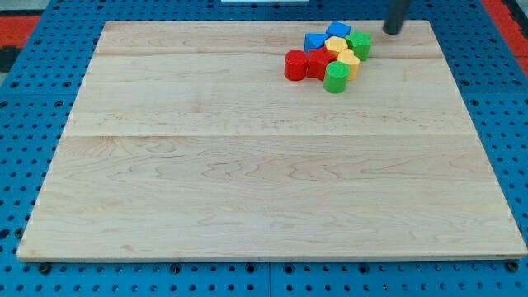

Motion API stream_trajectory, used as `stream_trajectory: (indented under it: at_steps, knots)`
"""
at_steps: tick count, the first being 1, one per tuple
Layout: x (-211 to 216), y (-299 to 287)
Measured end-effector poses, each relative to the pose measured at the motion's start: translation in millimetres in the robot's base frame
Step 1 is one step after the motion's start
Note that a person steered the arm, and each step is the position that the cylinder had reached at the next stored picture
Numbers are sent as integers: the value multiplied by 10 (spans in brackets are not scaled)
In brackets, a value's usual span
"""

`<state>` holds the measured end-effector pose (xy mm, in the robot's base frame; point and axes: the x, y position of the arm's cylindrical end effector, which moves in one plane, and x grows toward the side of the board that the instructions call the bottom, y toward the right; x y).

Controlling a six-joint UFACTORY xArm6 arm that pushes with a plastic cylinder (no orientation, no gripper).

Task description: Move the blue blocks above the red circle

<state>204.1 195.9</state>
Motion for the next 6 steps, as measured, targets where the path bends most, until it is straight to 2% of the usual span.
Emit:
stream_trajectory:
  at_steps: [1, 2, 6]
  knots:
    - [65, -570]
    - [197, -807]
    - [540, -1121]
